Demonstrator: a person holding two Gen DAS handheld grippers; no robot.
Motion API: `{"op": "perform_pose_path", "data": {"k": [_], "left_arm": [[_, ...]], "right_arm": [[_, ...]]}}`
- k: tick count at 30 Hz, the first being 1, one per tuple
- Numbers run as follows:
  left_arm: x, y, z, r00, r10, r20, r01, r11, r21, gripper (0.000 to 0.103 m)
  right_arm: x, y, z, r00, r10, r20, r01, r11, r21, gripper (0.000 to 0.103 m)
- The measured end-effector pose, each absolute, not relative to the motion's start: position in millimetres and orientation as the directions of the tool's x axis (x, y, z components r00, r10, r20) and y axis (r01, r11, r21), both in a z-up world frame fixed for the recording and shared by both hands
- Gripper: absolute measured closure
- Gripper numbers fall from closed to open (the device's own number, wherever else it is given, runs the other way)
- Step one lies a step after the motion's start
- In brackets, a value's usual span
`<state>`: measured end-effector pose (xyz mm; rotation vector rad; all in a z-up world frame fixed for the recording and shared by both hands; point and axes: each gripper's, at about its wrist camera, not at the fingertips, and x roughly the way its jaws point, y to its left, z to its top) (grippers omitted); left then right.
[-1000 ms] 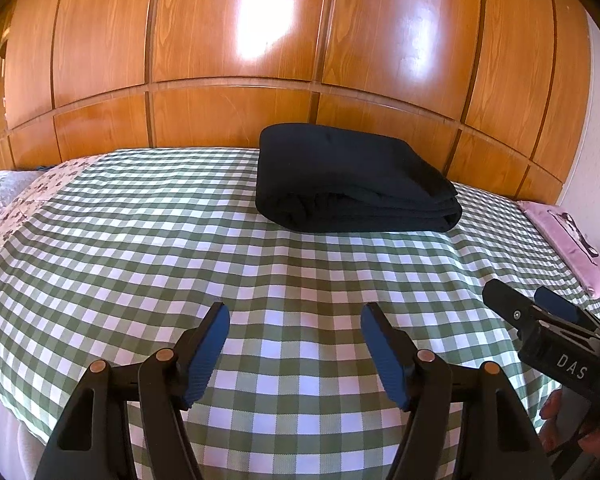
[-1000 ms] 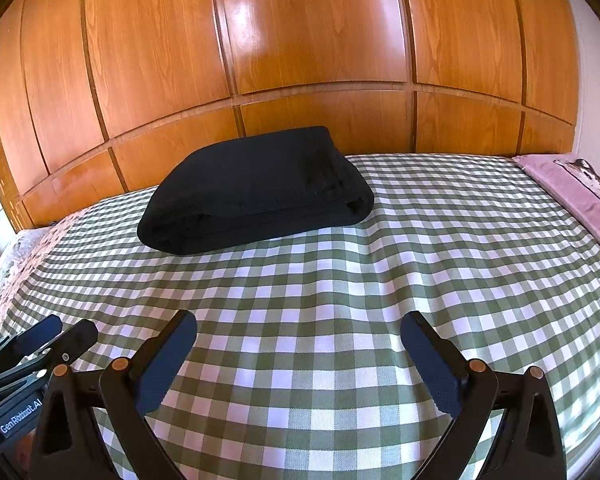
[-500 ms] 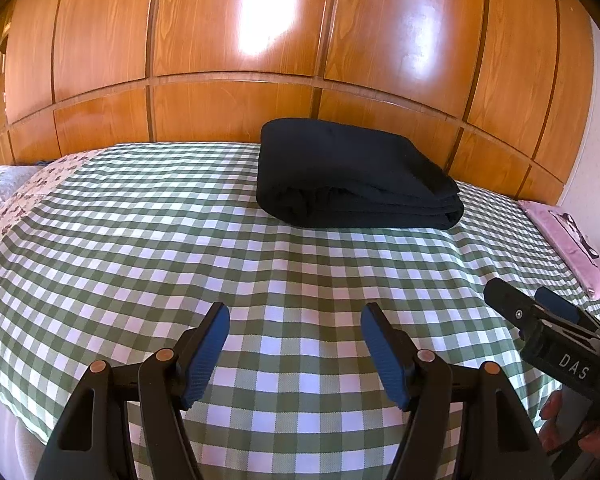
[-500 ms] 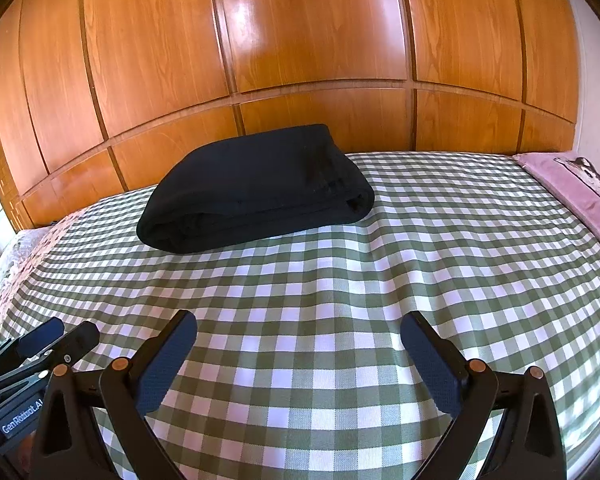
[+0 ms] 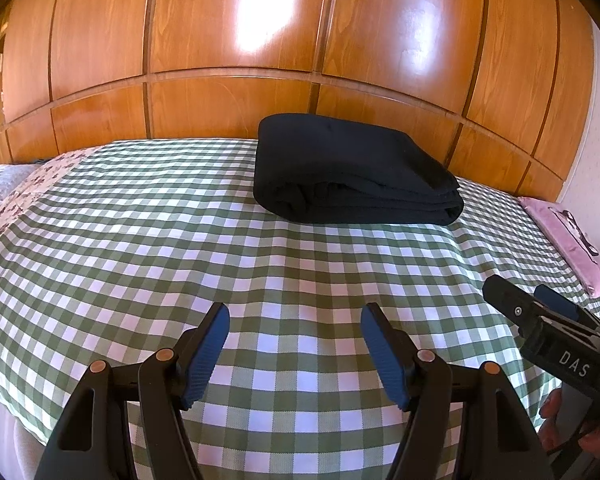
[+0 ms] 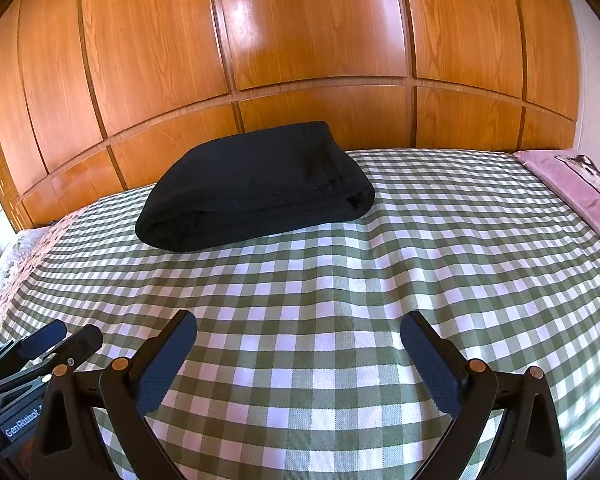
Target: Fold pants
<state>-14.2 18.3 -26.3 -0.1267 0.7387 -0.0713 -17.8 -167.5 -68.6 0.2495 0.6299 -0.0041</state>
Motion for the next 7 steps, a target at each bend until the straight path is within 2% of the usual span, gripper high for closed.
{"op": "perform_pose_path", "data": {"k": [7], "left_arm": [[-11.2, 18.8, -28.5, 0.731, -0.114, -0.673, 0.024, 0.990, -0.141, 0.034]], "right_arm": [[-15.4, -168.0, -69.1, 0.807, 0.075, -0.586, 0.076, 0.970, 0.229, 0.001]]}}
